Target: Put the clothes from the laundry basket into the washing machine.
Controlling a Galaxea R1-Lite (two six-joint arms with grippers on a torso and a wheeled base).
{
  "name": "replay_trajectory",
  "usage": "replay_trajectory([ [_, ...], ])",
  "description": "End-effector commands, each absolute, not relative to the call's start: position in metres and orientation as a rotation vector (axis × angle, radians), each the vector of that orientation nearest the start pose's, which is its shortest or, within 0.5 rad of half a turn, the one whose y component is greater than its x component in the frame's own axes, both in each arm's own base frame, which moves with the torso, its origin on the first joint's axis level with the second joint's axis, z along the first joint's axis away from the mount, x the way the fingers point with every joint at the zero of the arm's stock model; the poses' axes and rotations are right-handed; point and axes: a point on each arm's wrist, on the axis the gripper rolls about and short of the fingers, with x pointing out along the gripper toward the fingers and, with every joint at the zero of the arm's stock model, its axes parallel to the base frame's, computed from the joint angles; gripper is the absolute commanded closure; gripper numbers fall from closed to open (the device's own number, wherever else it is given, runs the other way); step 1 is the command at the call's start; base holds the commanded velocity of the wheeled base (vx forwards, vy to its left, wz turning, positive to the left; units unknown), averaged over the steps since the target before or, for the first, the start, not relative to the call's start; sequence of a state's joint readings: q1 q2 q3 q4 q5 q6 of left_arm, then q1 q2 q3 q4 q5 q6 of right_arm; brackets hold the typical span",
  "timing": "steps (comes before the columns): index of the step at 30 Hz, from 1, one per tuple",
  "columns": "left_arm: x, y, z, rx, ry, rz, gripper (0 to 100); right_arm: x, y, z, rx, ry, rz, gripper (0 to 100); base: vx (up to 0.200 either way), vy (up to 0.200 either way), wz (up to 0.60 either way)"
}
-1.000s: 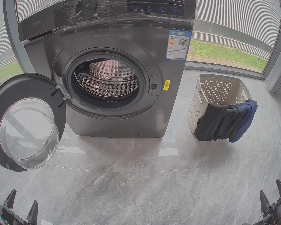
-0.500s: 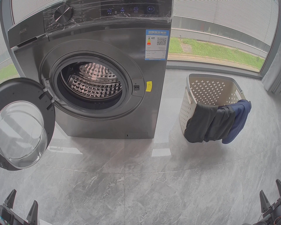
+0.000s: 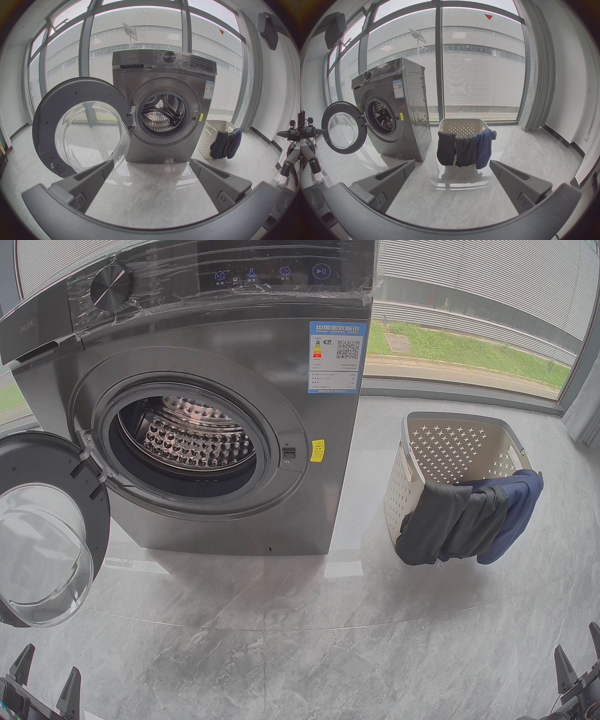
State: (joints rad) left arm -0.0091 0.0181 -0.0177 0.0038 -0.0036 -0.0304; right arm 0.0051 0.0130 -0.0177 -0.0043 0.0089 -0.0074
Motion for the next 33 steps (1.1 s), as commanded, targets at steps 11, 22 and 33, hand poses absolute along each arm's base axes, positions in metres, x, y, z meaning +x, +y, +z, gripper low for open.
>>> replay_trajectory([
  [11, -0.0217, 0.0002, 0.0762, -0.028, 0.019, -0.014, 0, -0.0223, 0.0001, 0.0761, -0.008, 0.001, 0.015, 0, 0.0, -0.127, 0.0],
  [22, -0.0216, 0.0002, 0.0763, -0.031, 0.02, -0.013, 0, -0.0223, 0.0001, 0.0761, -0.008, 0.001, 0.015, 0, 0.0, -0.2, 0.0],
  [33, -0.0217, 0.0001, 0.0762, -0.031, 0.019, -0.012, 0, -0.0223, 0.0001, 0.0761, -0.008, 0.001, 0.014, 0, 0.0, -0.109, 0.0],
])
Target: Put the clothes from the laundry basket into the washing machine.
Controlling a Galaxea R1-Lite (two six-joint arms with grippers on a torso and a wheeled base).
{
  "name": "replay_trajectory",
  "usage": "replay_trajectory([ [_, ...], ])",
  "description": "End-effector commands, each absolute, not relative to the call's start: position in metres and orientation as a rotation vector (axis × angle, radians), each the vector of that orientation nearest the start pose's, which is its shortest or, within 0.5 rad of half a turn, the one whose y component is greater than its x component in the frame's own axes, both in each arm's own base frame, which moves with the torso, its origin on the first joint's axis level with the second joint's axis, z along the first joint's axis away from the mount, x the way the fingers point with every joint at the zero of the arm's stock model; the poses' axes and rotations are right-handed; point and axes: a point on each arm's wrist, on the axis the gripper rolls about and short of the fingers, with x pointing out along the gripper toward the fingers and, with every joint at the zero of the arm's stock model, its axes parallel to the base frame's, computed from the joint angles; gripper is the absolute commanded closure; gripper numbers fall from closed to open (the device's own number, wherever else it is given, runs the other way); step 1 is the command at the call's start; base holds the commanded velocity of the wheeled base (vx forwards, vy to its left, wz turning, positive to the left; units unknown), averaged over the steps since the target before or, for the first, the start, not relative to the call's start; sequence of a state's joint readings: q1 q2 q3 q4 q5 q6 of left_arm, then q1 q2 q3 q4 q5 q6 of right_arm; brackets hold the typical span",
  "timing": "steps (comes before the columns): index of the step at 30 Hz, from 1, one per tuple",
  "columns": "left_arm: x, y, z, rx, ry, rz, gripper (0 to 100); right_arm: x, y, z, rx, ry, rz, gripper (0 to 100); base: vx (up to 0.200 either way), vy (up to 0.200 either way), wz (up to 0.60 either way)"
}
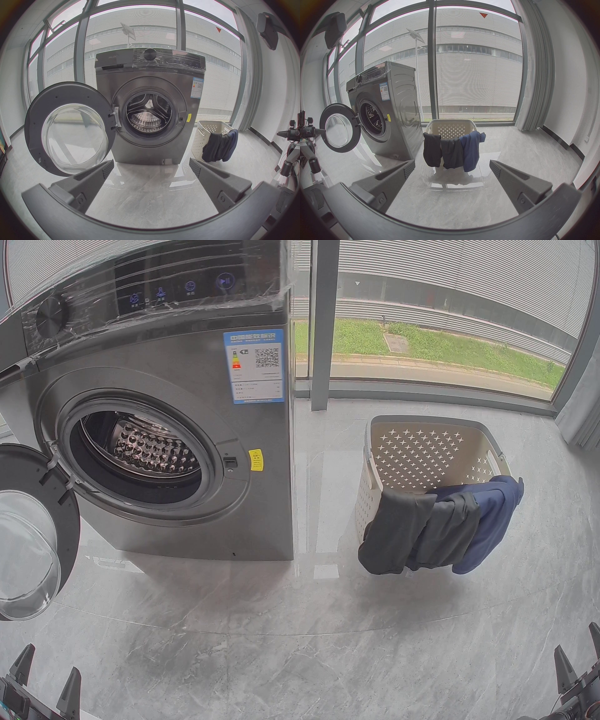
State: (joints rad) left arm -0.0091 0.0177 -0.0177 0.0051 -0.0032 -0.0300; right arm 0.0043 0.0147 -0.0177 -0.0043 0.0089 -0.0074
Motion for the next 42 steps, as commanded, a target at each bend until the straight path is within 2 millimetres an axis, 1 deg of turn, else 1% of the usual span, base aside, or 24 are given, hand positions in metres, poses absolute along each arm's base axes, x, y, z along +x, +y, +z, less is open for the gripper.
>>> replay_trajectory([
  [1, -0.0217, 0.0001, 0.0762, -0.031, 0.019, -0.012, 0, -0.0223, 0.0001, 0.0761, -0.008, 0.001, 0.014, 0, 0.0, 0.0, 0.0],
  [4, -0.0217, 0.0001, 0.0762, -0.031, 0.019, -0.012, 0, -0.0223, 0.0001, 0.0761, -0.008, 0.001, 0.015, 0, 0.0, 0.0, 0.0],
  [22, -0.0217, 0.0001, 0.0762, -0.032, 0.019, -0.012, 0, -0.0223, 0.0001, 0.0761, -0.008, 0.001, 0.014, 0, 0.0, -0.2, 0.0],
  [31, -0.0217, 0.0001, 0.0762, -0.032, 0.019, -0.012, 0, -0.0223, 0.0001, 0.0761, -0.008, 0.001, 0.015, 0, 0.0, 0.0, 0.0],
  [37, -0.0217, 0.0001, 0.0762, -0.032, 0.019, -0.012, 0, -0.0222, 0.0002, 0.0761, -0.008, 0.003, 0.02, 0, 0.2, 0.0, 0.0],
  [42, -0.0219, 0.0001, 0.0762, -0.032, 0.017, -0.012, 0, -0.0223, 0.0002, 0.0761, -0.008, 0.001, 0.018, 0, 0.0, 0.0, 0.0],
])
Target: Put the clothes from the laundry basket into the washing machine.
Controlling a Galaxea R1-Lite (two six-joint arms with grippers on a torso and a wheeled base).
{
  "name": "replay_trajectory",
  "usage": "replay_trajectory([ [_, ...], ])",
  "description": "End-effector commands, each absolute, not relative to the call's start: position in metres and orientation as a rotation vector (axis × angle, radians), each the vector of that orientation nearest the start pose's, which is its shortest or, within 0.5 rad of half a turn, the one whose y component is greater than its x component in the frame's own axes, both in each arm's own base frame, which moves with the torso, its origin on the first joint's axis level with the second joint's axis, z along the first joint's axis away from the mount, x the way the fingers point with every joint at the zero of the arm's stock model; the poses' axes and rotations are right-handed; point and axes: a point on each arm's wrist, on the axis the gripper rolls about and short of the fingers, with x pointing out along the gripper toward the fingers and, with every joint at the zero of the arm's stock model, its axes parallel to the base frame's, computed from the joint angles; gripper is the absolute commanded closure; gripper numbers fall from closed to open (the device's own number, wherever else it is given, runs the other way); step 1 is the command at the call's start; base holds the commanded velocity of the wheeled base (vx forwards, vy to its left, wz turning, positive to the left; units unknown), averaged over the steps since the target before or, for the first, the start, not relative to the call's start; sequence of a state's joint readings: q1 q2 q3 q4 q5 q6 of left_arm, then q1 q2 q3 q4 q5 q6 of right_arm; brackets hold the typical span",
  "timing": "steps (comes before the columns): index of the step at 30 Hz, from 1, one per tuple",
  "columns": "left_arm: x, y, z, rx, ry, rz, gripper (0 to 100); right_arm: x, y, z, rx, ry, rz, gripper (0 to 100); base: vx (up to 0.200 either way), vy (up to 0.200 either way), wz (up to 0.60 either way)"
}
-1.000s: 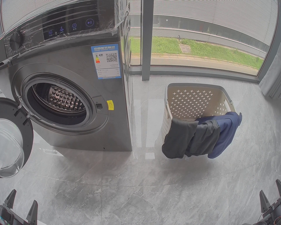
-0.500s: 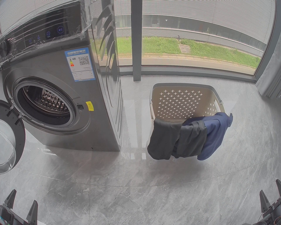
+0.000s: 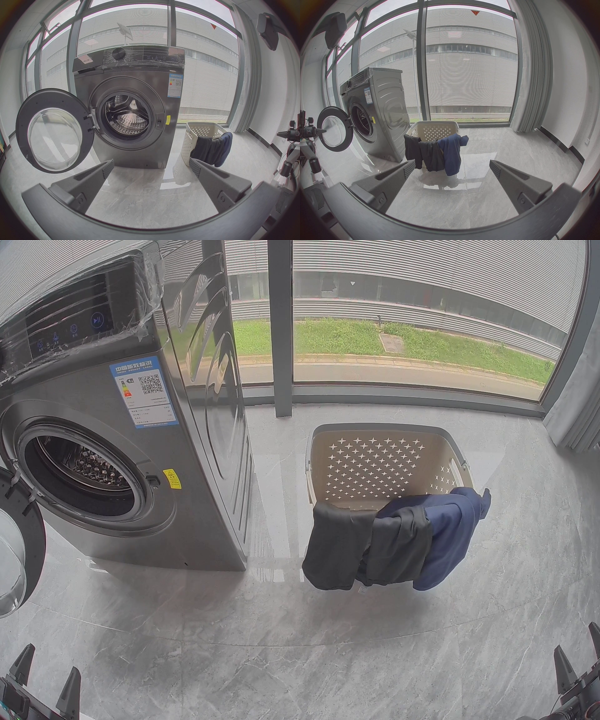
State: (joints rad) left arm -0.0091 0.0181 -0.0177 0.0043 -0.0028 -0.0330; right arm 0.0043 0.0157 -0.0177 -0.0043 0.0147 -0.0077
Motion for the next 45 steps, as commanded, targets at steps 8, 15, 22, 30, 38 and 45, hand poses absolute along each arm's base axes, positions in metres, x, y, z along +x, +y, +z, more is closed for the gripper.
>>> replay_trajectory([
  [8, -0.0217, 0.0001, 0.0762, -0.032, 0.019, -0.012, 0, -0.0221, 0.0002, 0.0762, -0.006, 0.005, 0.015, 0, 0.0, -0.1, 0.0],
  [15, -0.0217, 0.0001, 0.0762, -0.032, 0.019, -0.012, 0, -0.0222, 0.0001, 0.0761, -0.006, 0.003, 0.015, 0, 0.0, -0.2, 0.0],
  [22, -0.0217, 0.0001, 0.0762, -0.032, 0.019, -0.012, 0, -0.0222, 0.0001, 0.0761, -0.006, 0.003, 0.015, 0, 0.0, -0.2, 0.0],
  [30, -0.0217, 0.0001, 0.0762, -0.032, 0.019, -0.012, 0, -0.0222, 0.0001, 0.0761, -0.006, 0.003, 0.015, 0, 0.0, -0.15, 0.0],
  [38, -0.0217, 0.0001, 0.0762, -0.032, 0.019, -0.012, 0, -0.0222, 0.0001, 0.0761, -0.006, 0.003, 0.014, 0, 0.0, 0.0, 0.0],
  [45, -0.0217, 0.0001, 0.0762, -0.032, 0.019, -0.012, 0, -0.0222, 0.0001, 0.0761, -0.006, 0.003, 0.014, 0, 0.0, -0.057, 0.0],
])
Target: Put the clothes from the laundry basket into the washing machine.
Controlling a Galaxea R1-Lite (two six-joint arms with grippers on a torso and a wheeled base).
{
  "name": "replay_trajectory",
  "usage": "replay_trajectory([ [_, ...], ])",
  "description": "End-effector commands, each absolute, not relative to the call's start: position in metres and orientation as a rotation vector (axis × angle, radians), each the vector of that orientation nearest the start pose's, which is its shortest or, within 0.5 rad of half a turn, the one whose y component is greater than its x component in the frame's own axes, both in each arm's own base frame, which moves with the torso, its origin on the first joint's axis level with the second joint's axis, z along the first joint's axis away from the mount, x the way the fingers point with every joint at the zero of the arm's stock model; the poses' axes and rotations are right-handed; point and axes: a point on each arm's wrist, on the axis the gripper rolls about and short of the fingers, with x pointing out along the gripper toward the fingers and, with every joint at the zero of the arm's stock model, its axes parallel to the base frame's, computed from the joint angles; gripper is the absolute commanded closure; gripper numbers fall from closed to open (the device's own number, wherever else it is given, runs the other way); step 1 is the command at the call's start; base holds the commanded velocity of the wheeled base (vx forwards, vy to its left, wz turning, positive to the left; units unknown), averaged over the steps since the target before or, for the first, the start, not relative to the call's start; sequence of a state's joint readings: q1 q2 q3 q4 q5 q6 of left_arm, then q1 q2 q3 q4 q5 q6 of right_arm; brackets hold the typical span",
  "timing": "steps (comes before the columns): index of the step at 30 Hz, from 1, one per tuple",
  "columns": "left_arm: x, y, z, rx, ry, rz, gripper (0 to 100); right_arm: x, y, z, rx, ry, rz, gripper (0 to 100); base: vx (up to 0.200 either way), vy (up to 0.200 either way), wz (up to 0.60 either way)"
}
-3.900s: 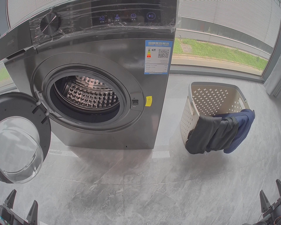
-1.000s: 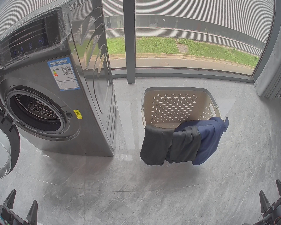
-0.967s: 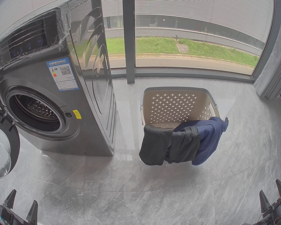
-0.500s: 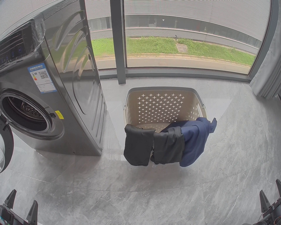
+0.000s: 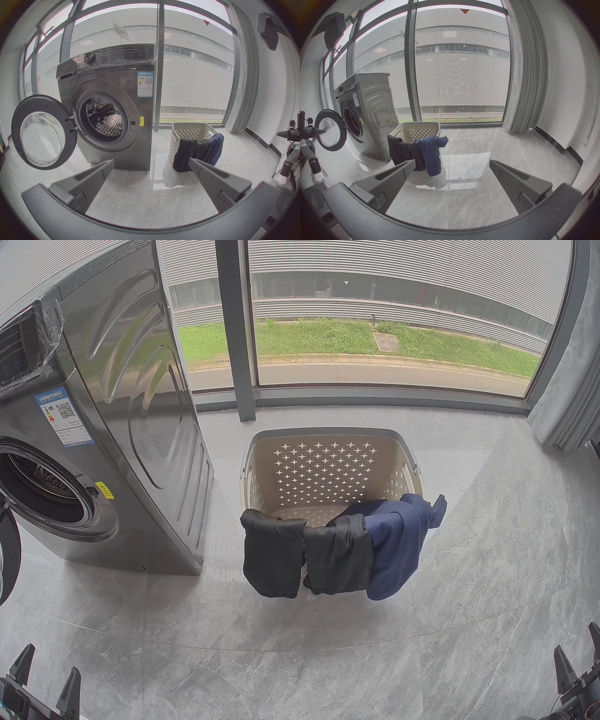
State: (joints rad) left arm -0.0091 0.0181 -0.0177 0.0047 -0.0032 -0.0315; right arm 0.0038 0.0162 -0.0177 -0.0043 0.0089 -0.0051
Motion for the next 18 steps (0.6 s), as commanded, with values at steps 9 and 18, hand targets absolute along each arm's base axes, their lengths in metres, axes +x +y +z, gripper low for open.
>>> replay_trajectory([
  [9, -0.0219, 0.0001, 0.0762, -0.032, 0.017, -0.012, 0, -0.0222, 0.0001, 0.0761, -0.008, 0.003, 0.012, 0, 0.0, -0.156, 0.0],
  [18, -0.0219, 0.0001, 0.0762, -0.032, 0.017, -0.012, 0, -0.0222, 0.0002, 0.0761, -0.011, 0.003, 0.014, 0, 0.0, 0.0, 0.0],
])
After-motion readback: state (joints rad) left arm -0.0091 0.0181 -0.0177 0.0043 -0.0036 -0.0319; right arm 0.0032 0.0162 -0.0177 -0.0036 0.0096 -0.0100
